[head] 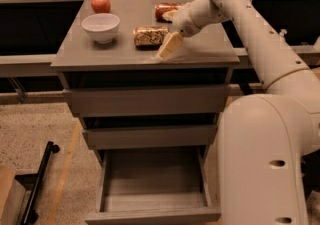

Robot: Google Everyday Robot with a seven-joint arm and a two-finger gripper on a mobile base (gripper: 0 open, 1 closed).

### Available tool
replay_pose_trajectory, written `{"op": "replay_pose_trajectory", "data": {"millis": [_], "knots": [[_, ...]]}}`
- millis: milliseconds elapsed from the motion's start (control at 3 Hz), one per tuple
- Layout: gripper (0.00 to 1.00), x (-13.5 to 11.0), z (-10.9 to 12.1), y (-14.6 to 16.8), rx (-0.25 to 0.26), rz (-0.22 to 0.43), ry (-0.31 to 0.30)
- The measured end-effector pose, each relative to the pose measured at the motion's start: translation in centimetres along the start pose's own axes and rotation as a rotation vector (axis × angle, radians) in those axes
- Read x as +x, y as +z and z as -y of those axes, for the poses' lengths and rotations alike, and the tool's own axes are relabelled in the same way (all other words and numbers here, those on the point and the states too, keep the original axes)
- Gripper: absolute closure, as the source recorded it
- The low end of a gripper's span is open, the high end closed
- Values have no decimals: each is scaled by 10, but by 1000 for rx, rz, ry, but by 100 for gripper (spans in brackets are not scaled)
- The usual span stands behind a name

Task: Place orange can into bottom drawer

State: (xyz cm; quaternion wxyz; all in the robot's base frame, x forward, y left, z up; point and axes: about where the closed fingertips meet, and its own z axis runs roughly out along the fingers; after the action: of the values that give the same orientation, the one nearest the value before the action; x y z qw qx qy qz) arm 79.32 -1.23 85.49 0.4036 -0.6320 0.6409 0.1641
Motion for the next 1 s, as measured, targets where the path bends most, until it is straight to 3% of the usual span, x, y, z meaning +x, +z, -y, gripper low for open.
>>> {"op": "replay_pose_trajectory", "data": {"millis": [667,1000], "knots": [[46,-15,-5,23,-55,42,-27],[69,-15,-11,12,-57,21,-28]]}}
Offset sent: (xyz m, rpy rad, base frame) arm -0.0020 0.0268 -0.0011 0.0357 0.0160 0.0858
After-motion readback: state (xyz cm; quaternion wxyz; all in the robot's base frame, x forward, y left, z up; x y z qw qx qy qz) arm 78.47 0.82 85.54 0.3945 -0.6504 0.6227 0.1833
